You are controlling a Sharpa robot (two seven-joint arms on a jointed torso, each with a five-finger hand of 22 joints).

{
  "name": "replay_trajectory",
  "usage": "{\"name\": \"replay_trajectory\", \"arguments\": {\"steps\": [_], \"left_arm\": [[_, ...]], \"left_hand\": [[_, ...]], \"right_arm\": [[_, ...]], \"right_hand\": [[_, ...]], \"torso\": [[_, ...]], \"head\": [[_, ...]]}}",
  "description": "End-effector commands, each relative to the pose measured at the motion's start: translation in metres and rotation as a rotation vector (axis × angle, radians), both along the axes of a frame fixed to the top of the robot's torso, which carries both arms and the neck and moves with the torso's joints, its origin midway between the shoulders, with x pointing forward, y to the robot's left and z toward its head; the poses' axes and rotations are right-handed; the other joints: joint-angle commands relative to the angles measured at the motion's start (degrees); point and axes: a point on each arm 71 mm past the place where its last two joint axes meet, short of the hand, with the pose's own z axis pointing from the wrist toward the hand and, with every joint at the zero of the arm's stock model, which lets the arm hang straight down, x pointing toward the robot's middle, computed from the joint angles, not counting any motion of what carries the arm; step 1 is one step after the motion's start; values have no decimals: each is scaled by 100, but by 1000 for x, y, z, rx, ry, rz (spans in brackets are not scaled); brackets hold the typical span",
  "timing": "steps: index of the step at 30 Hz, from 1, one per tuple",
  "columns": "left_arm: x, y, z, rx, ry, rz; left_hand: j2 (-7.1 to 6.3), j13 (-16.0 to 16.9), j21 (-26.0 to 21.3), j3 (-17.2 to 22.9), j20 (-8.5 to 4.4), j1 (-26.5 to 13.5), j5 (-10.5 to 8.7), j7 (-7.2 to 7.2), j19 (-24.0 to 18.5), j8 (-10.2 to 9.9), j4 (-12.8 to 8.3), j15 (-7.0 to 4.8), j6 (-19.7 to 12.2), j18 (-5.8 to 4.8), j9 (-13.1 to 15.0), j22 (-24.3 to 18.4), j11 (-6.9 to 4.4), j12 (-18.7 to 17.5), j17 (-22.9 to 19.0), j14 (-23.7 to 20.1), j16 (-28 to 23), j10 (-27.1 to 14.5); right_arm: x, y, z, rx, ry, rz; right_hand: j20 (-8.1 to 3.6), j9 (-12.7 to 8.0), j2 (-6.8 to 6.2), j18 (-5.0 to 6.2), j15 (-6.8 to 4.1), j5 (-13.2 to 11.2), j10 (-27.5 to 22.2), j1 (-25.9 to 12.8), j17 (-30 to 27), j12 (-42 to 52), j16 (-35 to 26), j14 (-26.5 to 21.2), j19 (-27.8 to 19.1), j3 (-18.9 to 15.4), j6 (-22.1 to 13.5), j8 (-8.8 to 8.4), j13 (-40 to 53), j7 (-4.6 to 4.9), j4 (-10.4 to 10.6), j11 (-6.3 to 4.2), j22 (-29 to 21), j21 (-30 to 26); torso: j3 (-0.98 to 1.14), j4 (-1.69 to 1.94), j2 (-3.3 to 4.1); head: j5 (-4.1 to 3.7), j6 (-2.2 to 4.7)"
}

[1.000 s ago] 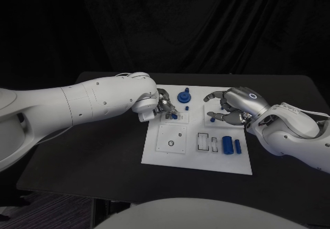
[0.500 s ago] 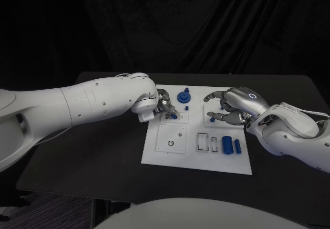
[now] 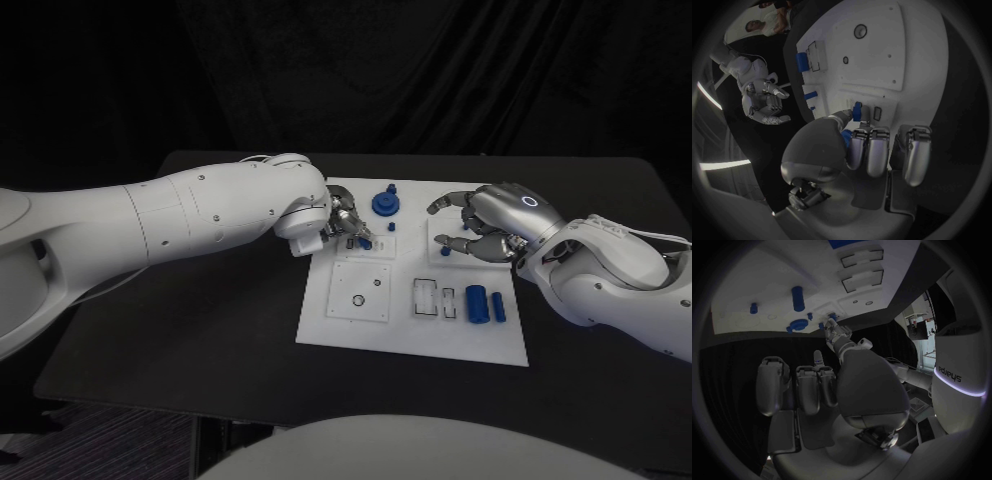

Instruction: Assemble the parts on the task board

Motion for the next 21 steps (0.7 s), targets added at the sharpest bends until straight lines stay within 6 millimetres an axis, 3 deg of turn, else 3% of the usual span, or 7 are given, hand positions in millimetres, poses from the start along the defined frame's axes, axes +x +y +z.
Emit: {"name": "replay_trajectory", "arguments": {"steps": [1, 11, 12, 21], "left_arm": [[0, -2, 1, -27, -24, 5], [-3, -5, 4, -68, -66, 17], [-3, -5, 5, -73, -71, 18], [-10, -5, 7, -81, -121, 14]], "left_hand": [[-33, 1506, -26, 290, -46, -19, 19, -55, 540, 21, -224, -33, -11, -7, 430, 1472, -27, 16, 1510, 606, 15, 595], [-33, 1506, -24, 314, -47, -58, 17, -47, 541, -8, -171, -31, -77, -8, 476, 1473, -20, 16, 1510, 606, 15, 595], [-32, 1506, -20, 322, -44, -62, -185, -49, 544, -21, -142, -30, -101, -9, 513, 1474, -15, 16, 1510, 606, 15, 595], [-30, 1506, -24, 329, -46, -64, -227, -45, 542, -25, -121, -28, -103, -8, 536, 1473, -16, 16, 1510, 606, 15, 595]], "right_arm": [[1, -1, -1, -8, 6, -18], [1, -1, -1, -11, 9, -19], [1, -1, -1, -11, 9, -19], [1, -2, -2, 1, 29, -28]], "right_hand": [[2, -8, 28, 117, -26, 16, 103, 15, 1126, -38, -27, 455, -29, 7, 54, 13, 918, 2, 37, -41, 1100, -21], [2, -14, 26, 121, -26, 16, 94, 15, 1109, -47, -40, 448, -39, 8, 61, 14, 906, 2, 39, -41, 1094, -40], [2, -14, 26, 121, -26, 16, 94, 15, 1109, -47, -40, 448, -39, 8, 61, 14, 906, 2, 39, -41, 1094, -40], [2, -18, 25, 126, -25, 16, 91, 17, 1107, -51, -43, 447, -51, 9, 65, 14, 902, 1, 39, -41, 1087, -61]], "torso": [[0, 0, 2], [-3, 1, -4], [-2, 1, -4], [1, 3, 1]], "head": [[-18, -1], [-20, -1], [-18, -1], [-9, -1]]}}
